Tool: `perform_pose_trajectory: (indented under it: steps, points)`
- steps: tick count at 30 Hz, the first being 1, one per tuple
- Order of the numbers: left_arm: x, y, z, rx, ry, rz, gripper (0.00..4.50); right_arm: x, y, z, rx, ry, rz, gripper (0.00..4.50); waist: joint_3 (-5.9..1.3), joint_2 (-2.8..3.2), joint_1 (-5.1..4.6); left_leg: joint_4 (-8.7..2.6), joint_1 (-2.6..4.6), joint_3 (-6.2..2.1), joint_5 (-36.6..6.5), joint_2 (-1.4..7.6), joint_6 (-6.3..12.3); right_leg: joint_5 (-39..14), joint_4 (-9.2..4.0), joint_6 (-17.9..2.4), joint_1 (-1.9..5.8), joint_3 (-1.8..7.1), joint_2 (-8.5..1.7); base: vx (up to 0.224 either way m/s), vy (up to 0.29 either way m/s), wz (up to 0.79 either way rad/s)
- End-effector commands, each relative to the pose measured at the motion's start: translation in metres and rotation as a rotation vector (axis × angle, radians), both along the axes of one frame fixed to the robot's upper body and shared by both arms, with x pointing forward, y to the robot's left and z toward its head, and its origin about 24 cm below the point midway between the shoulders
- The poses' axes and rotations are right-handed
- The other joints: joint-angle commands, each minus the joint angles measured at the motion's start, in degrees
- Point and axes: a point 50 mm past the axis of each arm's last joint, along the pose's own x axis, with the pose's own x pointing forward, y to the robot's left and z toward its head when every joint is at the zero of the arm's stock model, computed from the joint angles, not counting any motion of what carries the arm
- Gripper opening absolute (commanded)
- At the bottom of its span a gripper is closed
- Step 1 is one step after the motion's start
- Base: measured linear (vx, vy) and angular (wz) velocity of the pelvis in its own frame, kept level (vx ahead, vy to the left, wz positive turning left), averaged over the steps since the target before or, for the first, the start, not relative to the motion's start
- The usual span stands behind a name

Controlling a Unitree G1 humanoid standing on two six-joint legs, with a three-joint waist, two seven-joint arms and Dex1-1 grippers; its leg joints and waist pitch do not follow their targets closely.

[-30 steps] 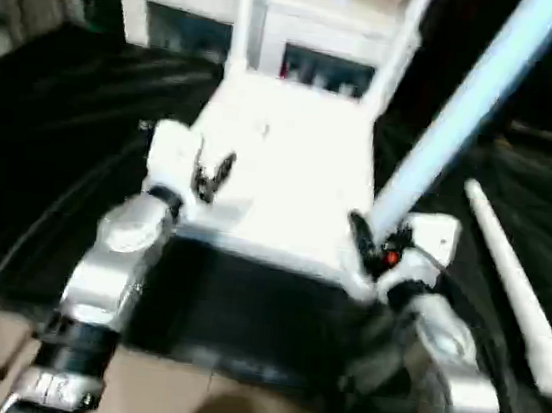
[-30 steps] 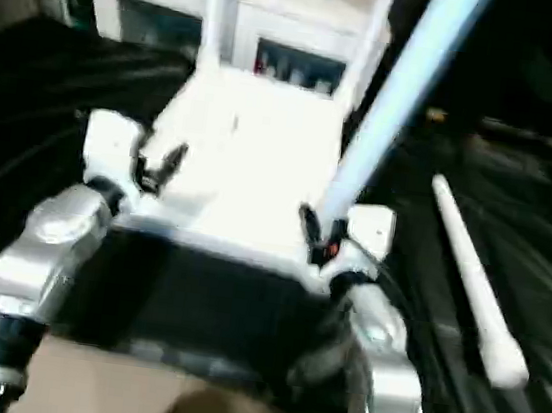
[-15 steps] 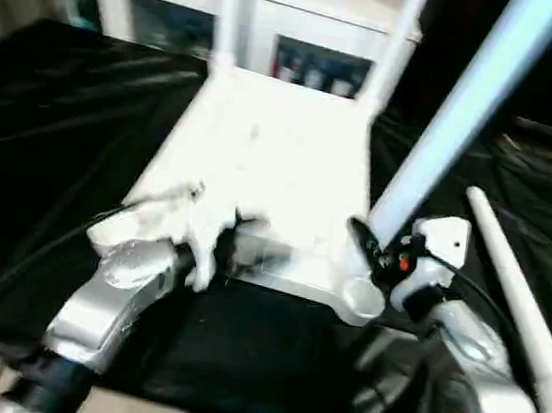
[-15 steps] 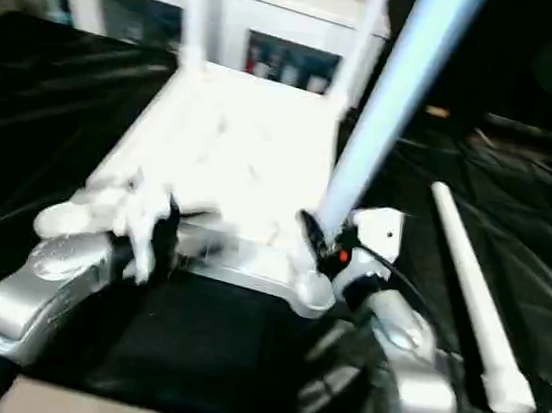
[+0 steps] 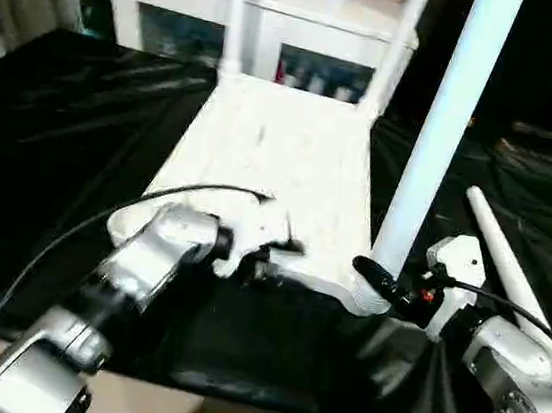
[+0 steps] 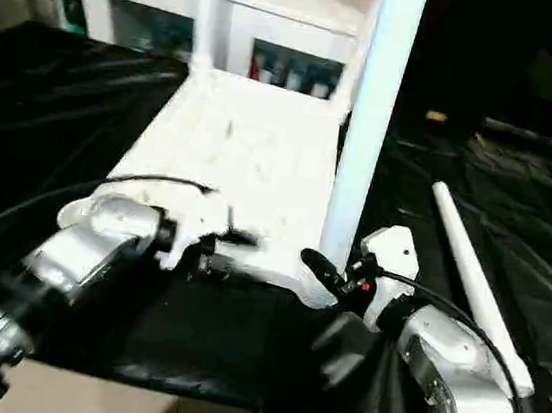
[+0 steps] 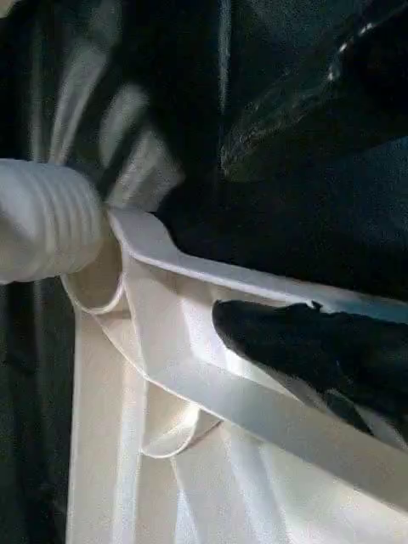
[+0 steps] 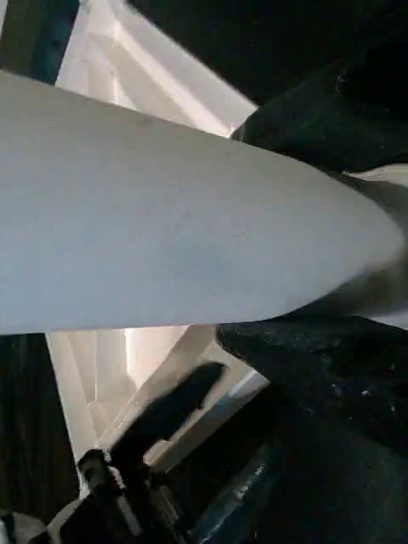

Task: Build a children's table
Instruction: Pick table leg

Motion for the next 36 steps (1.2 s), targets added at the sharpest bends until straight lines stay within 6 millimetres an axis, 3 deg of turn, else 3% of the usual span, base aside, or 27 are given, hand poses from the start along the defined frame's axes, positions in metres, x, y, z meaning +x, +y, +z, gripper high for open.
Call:
perform_pose_trajectory:
  steps: [1, 2, 3, 4, 6, 8, 9, 11, 12, 13, 16, 17, 18, 23, 24, 27, 30, 31, 32, 33, 35, 36]
  points:
    - [0.005, -0.003, -0.001, 0.052, -0.007, -0.044, 2.35, -0.003, -0.006, 0.009, -0.014, -0.035, -0.010, 1.86, -3.59, 0.81, 0.43, -4.80, 0.21, -1.67, -4.80, 3.90, 1.58, 2.85, -3.71, -13.22, 1.63, 2.97, -5.57, 0.000, 0.000, 0.00]
    - [0.006, -0.003, -0.001, 0.056, -0.006, -0.046, 2.35, -0.003, -0.007, 0.009, -0.014, -0.034, -0.012, 1.86, -3.67, 1.04, 0.42, -4.71, 0.34, -1.58, -4.04, 3.90, 1.96, 4.63, -3.72, -13.60, 1.58, 2.92, -5.42, 0.000, 0.000, 0.00]
    - [0.007, -0.003, -0.002, 0.062, -0.004, -0.051, 2.24, -0.003, -0.007, 0.009, -0.015, -0.034, -0.014, 1.86, -3.93, 0.59, 0.47, -4.43, 0.38, -1.53, -2.58, 3.89, 2.79, 8.58, -3.37, -14.46, 1.81, 2.88, -5.32, 0.000, 0.000, 0.00]
    - [0.008, -0.004, -0.002, 0.070, -0.004, -0.057, 2.19, -0.004, -0.008, 0.009, -0.016, -0.034, -0.018, 1.86, -4.42, 0.74, 0.65, -4.06, 0.19, -1.56, 0.25, 3.87, 4.00, 13.71, -2.64, -15.39, 2.05, 2.83, -5.39, 0.000, 0.000, 0.00]
    - [0.014, -0.005, -0.003, 0.099, -0.012, -0.050, 1.95, -0.005, -0.009, 0.009, -0.018, -0.038, -0.028, 1.86, -4.35, 0.83, 0.77, -3.87, 0.03, -1.35, 1.44, 3.76, 5.55, 17.47, -2.48, -16.43, 1.82, 2.74, -5.22, 0.000, 0.000, 0.00]
    - [0.015, -0.005, -0.002, 0.104, -0.011, -0.049, 1.85, -0.005, -0.009, 0.009, -0.019, -0.038, -0.028, 1.86, -4.12, 0.91, 1.00, -4.02, 0.08, -1.33, -1.04, 3.96, 5.80, 14.54, -2.81, -17.02, 1.82, 2.71, -5.47, 0.000, 0.000, 0.00]
    - [0.016, -0.006, -0.002, 0.109, -0.014, -0.049, 1.72, -0.006, -0.009, 0.008, -0.021, -0.037, -0.027, 1.86, -4.00, 1.37, 1.15, -4.14, 0.16, -1.36, -2.53, 4.08, 5.32, 12.17, -2.99, -17.25, 1.77, 2.73, -5.56, 0.000, 0.000, 0.00]
    - [0.018, -0.007, -0.002, 0.116, -0.018, -0.054, 1.50, -0.007, -0.009, 0.007, -0.026, -0.036, -0.029, 1.86, -3.74, 1.21, 1.21, -4.40, 0.33, -1.28, -4.88, 4.25, 4.51, 8.57, -3.44, -17.18, 1.64, 2.76, -5.50, 0.000, 0.000, 0.00]
    - [0.019, -0.008, -0.002, 0.121, -0.019, -0.059, 1.41, -0.008, -0.009, 0.007, -0.030, -0.037, -0.035, 1.86, -3.67, 1.89, 1.36, -4.50, 0.42, -1.34, -6.14, 4.29, 3.73, 6.70, -3.59, -16.98, 1.62, 2.81, -5.56, 0.000, 0.000, 0.00]
    - [0.020, -0.010, -0.002, 0.126, -0.017, -0.069, 1.41, -0.008, -0.009, 0.007, -0.032, -0.038, -0.041, 1.86, -3.63, 2.07, 1.45, -4.59, 0.62, -1.42, -7.18, 4.34, 2.99, 5.38, -3.72, -16.79, 1.54, 2.82, -5.56, 0.000, 0.000, 0.00]
    - [0.021, -0.013, -0.003, 0.137, -0.019, -0.080, 1.10, -0.009, -0.010, 0.007, -0.035, -0.040, -0.048, 1.86, -3.47, 1.82, 1.49, -4.79, 0.59, -1.32, -8.84, 4.35, 2.07, 2.17, -4.07, -16.41, 1.69, 2.92, -5.74, 0.000, 0.000, 0.00]
    - [0.021, -0.014, -0.004, 0.144, -0.021, -0.087, 1.02, -0.009, -0.011, 0.007, -0.036, -0.040, -0.050, 1.86, -3.48, 2.30, 1.49, -4.76, 0.54, -1.33, -8.71, 4.26, 2.05, 1.98, -4.10, -16.33, 1.65, 2.94, -5.73, 0.000, 0.000, 0.00]
    - [0.022, -0.016, -0.004, 0.153, -0.026, -0.092, 1.00, -0.010, -0.011, 0.007, -0.038, -0.041, -0.051, 1.86, -3.52, 2.00, 1.46, -4.73, 0.45, -1.32, -8.55, 4.25, 2.09, 2.11, -4.16, -16.16, 1.76, 2.98, -5.73, 0.000, 0.000, 0.00]
    - [0.023, -0.020, -0.007, 0.166, -0.030, -0.098, 0.56, -0.011, -0.011, 0.007, -0.042, -0.043, -0.057, 1.86, -3.76, 2.33, 1.54, -4.44, 0.21, -1.29, -6.12, 4.08, 3.71, 5.10, -3.88, -16.16, 1.87, 2.94, -5.73, 0.000, 0.000, 0.00]
    - [0.023, -0.020, -0.009, 0.179, -0.028, -0.102, 0.43, -0.011, -0.011, 0.008, -0.040, -0.045, -0.059, 1.86, -3.82, 2.70, 1.57, -4.40, 0.18, -1.33, -5.72, 4.10, 3.95, 5.49, -3.84, -16.22, 1.85, 2.91, -5.71, 0.000, 0.000, 0.00]
    - [0.023, -0.017, -0.012, 0.196, -0.011, -0.112, 0.20, -0.011, -0.010, 0.008, -0.033, -0.047, -0.062, 1.86, -3.83, 2.44, 1.51, -4.43, 0.20, -1.32, -5.88, 4.13, 4.21, 5.53, -3.90, -16.29, 1.86, 2.88, -5.68, 0.000, 0.000, 0.00]
    - [0.021, -0.011, -0.014, 0.208, 0.013, -0.117, 0.05, -0.011, -0.009, 0.008, -0.021, -0.045, -0.064, 1.86, -3.76, 2.58, 1.49, -4.53, 0.21, -1.32, -6.27, 4.21, 4.44, 4.58, -3.98, -16.36, 1.73, 2.85, -5.69, 0.000, 0.000, 0.00]
    - [0.021, -0.008, -0.015, 0.215, 0.022, -0.119, 0.05, -0.011, -0.009, 0.008, -0.016, -0.044, -0.066, 1.86, -3.71, 2.18, 1.38, -4.60, 0.08, -1.34, -6.25, 4.18, 4.45, 3.81, -3.95, -16.25, 1.84, 2.82, -5.74, 0.000, 0.000, 0.00]
    - [0.020, -0.005, -0.017, 0.222, 0.029, -0.121, 0.05, -0.011, -0.009, 0.008, -0.012, -0.044, -0.068, 1.86, -3.72, 2.32, 1.37, -4.60, 0.09, -1.32, -6.22, 4.18, 4.46, 3.50, -3.98, -16.20, 1.81, 2.80, -5.74, 0.000, 0.000, 0.00]
    - [0.015, 0.006, -0.021, 0.237, 0.076, -0.132, 0.05, -0.010, -0.010, 0.008, 0.009, -0.034, -0.081, 1.86, -3.67, 1.88, 1.16, -4.59, 0.12, -1.22, -6.43, 4.16, 4.55, 2.98, -4.11, -16.12, 1.74, 2.85, -5.68, 0.000, 0.000, 0.00]
    - [0.007, 0.025, -0.028, 0.253, 0.149, -0.130, 0.01, -0.008, -0.010, 0.007, 0.053, -0.012, -0.088, 1.85, -3.56, 1.89, 0.81, -4.80, -0.29, -1.31, -5.69, 4.16, 4.98, 1.99, -3.90, -15.97, 1.83, 2.80, -5.89, 0.000, 0.000, 0.00]
    - [0.004, 0.032, -0.029, 0.256, 0.168, -0.126, 0.00, -0.008, -0.010, 0.007, 0.068, -0.006, -0.086, 1.85, -3.62, 1.85, 0.74, -4.88, -0.03, -1.23, -6.10, 4.31, 4.70, 1.32, -3.94, -15.99, 1.75, 2.76, -5.91, 0.000, 0.000, 0.00]
